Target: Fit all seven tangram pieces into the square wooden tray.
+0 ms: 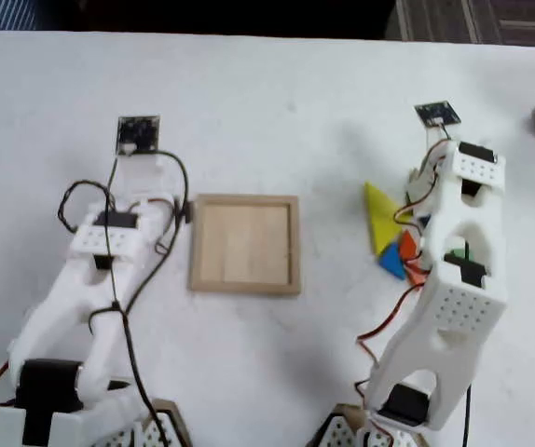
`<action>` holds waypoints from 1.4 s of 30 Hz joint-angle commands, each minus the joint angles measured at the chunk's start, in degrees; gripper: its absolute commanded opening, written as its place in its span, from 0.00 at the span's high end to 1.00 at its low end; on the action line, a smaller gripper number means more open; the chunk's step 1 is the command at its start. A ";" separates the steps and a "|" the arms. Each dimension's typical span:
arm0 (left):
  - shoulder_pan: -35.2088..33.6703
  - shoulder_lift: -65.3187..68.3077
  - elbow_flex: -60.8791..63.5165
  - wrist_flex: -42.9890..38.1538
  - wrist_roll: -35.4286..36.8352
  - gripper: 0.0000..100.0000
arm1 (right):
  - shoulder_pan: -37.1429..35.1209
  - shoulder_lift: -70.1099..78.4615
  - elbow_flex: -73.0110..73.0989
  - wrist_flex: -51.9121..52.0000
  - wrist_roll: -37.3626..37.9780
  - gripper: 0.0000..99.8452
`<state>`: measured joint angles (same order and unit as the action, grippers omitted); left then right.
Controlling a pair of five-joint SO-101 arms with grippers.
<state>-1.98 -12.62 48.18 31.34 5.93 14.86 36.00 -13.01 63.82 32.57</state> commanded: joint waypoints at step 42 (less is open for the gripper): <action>-0.57 -2.77 -0.53 -0.97 -0.79 0.79 | -1.80 -35.38 25.23 9.54 -4.22 0.75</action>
<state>-1.98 -12.62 48.18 31.34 5.93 10.37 7.08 5.89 80.35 27.12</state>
